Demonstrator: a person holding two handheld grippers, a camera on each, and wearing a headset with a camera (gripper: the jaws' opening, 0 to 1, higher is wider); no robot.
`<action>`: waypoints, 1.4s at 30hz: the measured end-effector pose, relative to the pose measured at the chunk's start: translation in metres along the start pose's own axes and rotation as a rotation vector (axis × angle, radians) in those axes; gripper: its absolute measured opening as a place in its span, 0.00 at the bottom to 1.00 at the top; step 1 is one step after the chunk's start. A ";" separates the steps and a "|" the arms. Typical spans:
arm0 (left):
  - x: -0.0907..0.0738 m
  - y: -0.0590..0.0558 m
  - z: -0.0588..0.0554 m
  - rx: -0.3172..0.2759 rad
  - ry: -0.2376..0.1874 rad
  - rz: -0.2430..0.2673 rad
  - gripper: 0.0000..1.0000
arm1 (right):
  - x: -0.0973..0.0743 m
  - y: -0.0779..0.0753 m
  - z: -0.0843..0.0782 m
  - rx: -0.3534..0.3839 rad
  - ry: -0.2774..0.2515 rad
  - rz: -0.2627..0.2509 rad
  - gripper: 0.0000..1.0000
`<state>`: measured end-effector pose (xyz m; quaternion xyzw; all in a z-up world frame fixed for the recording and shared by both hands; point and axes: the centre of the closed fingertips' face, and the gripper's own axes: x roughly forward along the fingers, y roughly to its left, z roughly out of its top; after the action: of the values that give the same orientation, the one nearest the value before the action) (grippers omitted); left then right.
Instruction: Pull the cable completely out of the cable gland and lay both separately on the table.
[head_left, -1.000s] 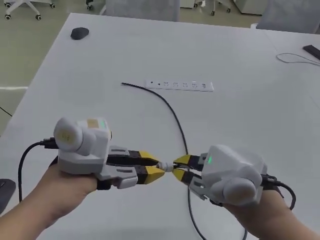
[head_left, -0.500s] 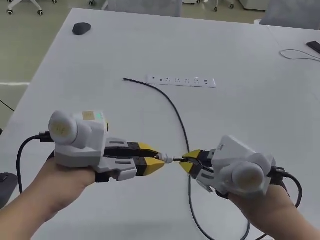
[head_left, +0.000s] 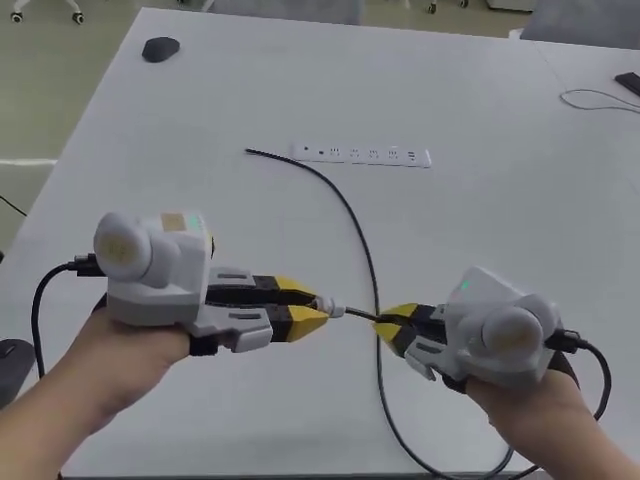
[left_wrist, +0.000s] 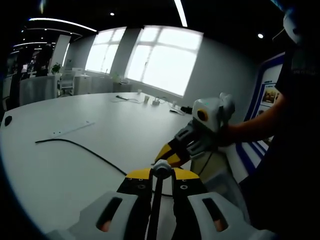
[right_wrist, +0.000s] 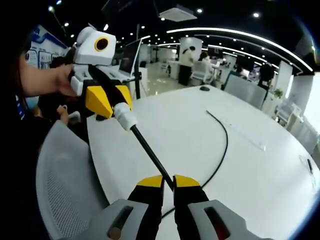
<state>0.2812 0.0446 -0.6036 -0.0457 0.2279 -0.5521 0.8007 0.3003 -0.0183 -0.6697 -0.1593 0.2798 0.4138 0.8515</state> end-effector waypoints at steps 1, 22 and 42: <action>0.000 0.001 0.001 0.000 -0.003 0.001 0.14 | 0.000 -0.001 -0.002 0.019 0.001 -0.003 0.01; -0.003 0.004 0.006 -0.008 -0.019 0.018 0.14 | 0.012 -0.010 -0.046 0.343 0.040 0.007 0.02; -0.007 0.001 0.003 0.002 -0.002 -0.003 0.14 | 0.005 -0.017 -0.035 0.103 0.030 -0.048 0.04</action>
<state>0.2813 0.0511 -0.5989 -0.0456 0.2265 -0.5534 0.8002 0.3040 -0.0430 -0.7000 -0.1282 0.3097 0.3761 0.8638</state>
